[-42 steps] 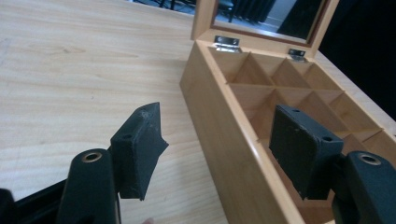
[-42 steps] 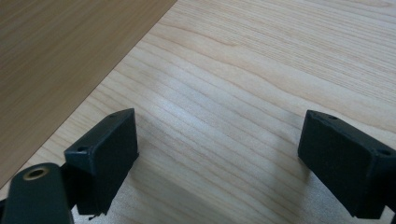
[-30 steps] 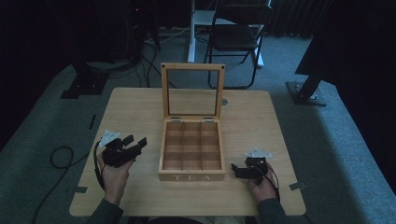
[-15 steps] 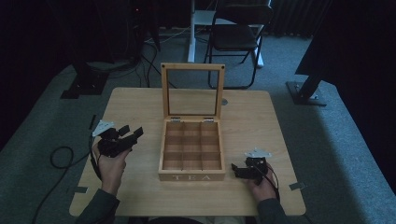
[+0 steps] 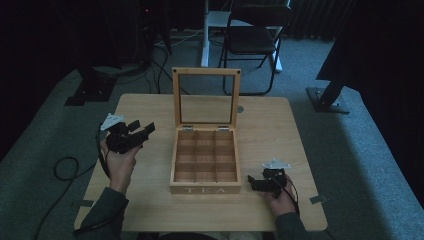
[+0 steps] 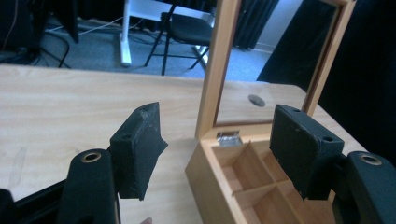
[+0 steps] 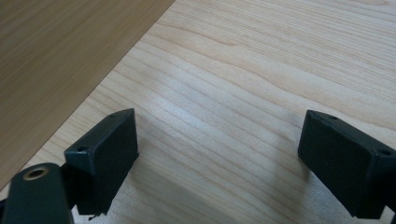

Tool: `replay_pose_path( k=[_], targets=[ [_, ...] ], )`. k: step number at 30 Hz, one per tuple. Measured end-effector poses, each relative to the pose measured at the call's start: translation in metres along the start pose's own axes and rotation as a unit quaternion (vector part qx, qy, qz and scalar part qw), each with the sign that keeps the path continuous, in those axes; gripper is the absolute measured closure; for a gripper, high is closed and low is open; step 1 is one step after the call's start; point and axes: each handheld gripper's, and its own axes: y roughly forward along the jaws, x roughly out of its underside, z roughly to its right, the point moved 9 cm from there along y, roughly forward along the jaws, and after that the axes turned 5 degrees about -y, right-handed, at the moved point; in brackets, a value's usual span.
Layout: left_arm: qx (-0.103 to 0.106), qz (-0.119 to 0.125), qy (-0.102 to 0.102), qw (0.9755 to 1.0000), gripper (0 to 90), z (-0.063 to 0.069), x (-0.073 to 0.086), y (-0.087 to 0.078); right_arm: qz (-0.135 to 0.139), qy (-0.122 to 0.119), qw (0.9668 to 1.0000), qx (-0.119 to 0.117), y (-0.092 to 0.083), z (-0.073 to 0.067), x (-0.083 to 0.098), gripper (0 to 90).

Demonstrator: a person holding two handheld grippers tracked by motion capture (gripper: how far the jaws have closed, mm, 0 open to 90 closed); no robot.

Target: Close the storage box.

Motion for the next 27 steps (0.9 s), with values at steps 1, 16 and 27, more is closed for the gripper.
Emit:
replay_pose_path(
  k=[1, 16, 27],
  targets=[
    [0.002, 0.001, 0.005, 1.0000, 34.3, 0.001, -0.003, 0.001, 0.000, -0.001, 1.0000, 0.000, 0.000, 0.000, 0.000, 11.6],
    [0.009, 0.001, 0.030, 0.9995, 32.8, 0.011, -0.040, 0.025, 0.000, 0.000, 1.0000, 0.000, 0.000, 0.000, 0.000, 11.6],
    [0.016, 0.006, 0.052, 0.9985, 31.7, 0.017, -0.059, 0.045, 0.000, 0.000, 1.0000, 0.000, 0.000, 0.000, 0.000, 11.6]
  ],
)
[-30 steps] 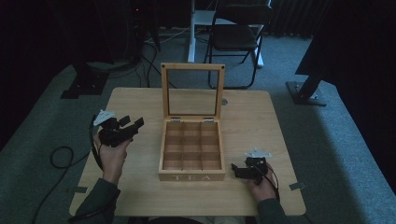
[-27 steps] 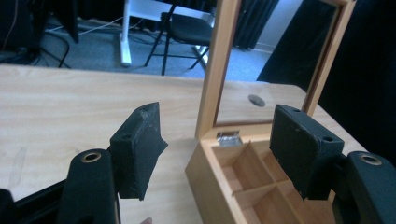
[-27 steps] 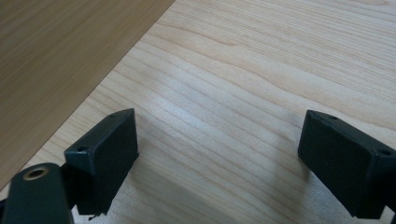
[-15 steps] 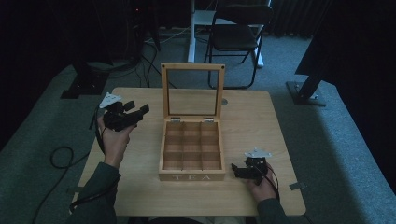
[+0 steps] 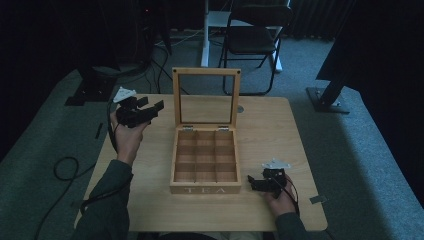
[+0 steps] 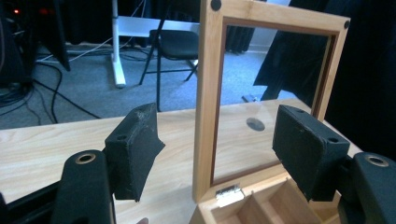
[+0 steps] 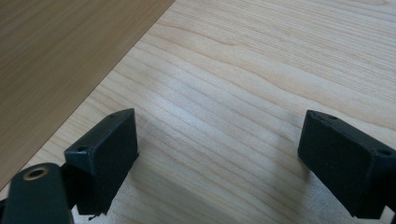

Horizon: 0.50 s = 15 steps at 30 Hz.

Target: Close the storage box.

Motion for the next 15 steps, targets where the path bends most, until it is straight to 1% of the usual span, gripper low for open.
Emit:
replay_pose_path(
  k=[2, 3, 6, 10, 11, 13, 14, 15],
  targets=[
    [-0.002, -0.002, 0.006, 1.0000, 31.7, 0.000, -0.003, 0.009, 0.000, 0.000, 1.0000, 0.000, 0.000, 0.000, 0.000, 11.6],
    [-0.002, -0.002, 0.006, 1.0000, 31.7, 0.000, -0.003, 0.009, 0.000, 0.000, 1.0000, 0.000, 0.000, 0.000, 0.000, 11.6],
    [-0.009, -0.006, 0.015, 0.9998, 31.7, -0.001, -0.006, 0.019, 0.000, 0.000, 1.0000, 0.000, 0.000, 0.000, 0.000, 11.6],
    [-0.014, -0.008, 0.022, 0.9996, 31.8, -0.003, -0.008, 0.025, 0.000, 0.000, 1.0000, 0.000, 0.000, 0.000, 0.000, 11.6],
    [-0.015, -0.009, 0.028, 0.9994, 31.8, -0.005, -0.009, 0.029, 0.000, 0.000, 1.0000, 0.000, 0.000, 0.000, 0.000, 11.6],
    [-0.017, -0.009, 0.028, 0.9994, 31.8, -0.006, -0.010, 0.032, 0.000, 0.000, 1.0000, 0.000, 0.000, 0.000, 0.000, 11.6],
    [-0.018, -0.009, 0.022, 0.9995, 31.8, -0.010, -0.011, 0.037, 0.000, 0.000, 1.0000, 0.000, 0.000, 0.000, 0.000, 11.6],
    [-0.018, -0.009, 0.022, 0.9995, 31.9, -0.010, -0.011, 0.037, 0.000, 0.000, 1.0000, 0.000, 0.000, 0.000, 0.000, 11.6]
  ],
)
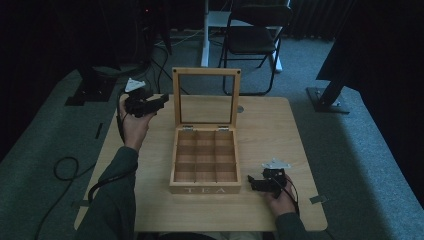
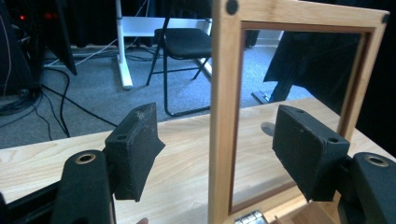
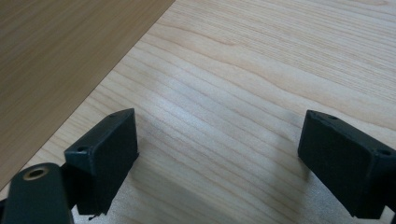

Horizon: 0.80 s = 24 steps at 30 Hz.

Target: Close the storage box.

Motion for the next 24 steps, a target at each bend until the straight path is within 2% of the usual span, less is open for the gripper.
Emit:
replay_pose_path(
  k=[7, 14, 18, 21, 24],
  targets=[
    [0.003, -0.001, -0.015, 0.9999, 31.8, -0.006, 0.002, 0.017, 0.000, 0.000, 1.0000, 0.000, 0.000, 0.000, 0.000, 11.6],
    [0.001, -0.010, -0.019, 0.9998, 31.8, -0.006, 0.008, 0.032, 0.000, 0.000, 1.0000, 0.000, 0.000, 0.000, 0.000, 11.6],
    [-0.002, -0.021, -0.016, 0.9997, 31.8, -0.003, 0.008, 0.043, 0.000, 0.001, 1.0000, 0.001, 0.000, 0.000, 0.000, 11.7],
    [0.003, -0.030, -0.002, 0.9995, 31.8, 0.003, 0.007, 0.052, 0.000, 0.001, 1.0000, 0.001, 0.000, 0.000, 0.000, 11.6],
    [0.005, -0.034, 0.003, 0.9994, 31.8, 0.006, 0.006, 0.056, 0.000, 0.001, 1.0000, 0.000, 0.000, -0.001, 0.000, 11.6]
  ],
)
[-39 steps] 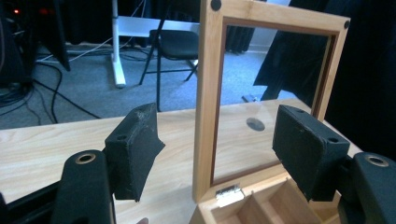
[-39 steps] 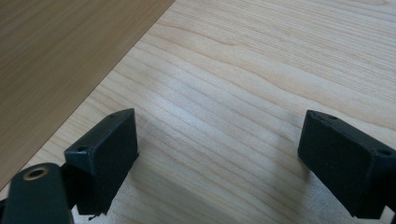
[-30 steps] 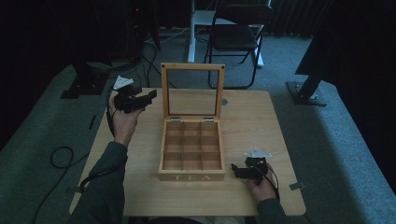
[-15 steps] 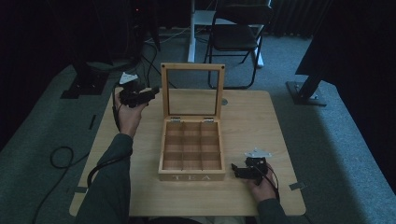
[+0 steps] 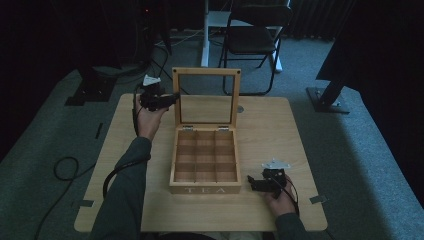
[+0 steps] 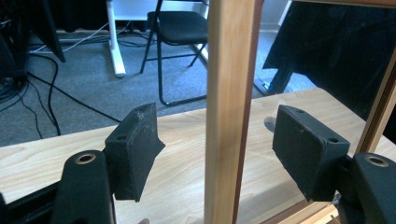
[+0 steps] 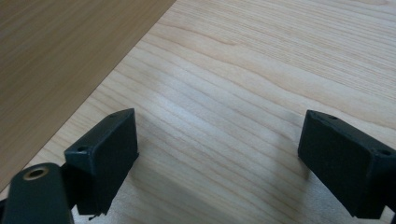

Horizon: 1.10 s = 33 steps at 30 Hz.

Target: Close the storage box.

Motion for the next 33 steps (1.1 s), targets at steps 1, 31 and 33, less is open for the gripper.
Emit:
replay_pose_path(
  k=[1, 31, 33],
  targets=[
    [0.003, 0.001, 0.000, 1.0000, 32.0, 0.001, -0.001, 0.001, 0.000, -0.001, 1.0000, 0.000, 0.000, 0.000, 0.000, 11.6],
    [0.029, -0.002, -0.010, 0.9995, 47.1, 0.016, -0.023, 0.027, 0.001, -0.004, 1.0000, -0.002, 0.000, -0.002, 0.000, 11.6],
    [0.032, -0.002, -0.016, 0.9994, 48.7, 0.016, -0.022, 0.025, 0.001, -0.004, 1.0000, -0.002, 0.000, -0.002, 0.000, 11.6]
  ],
)
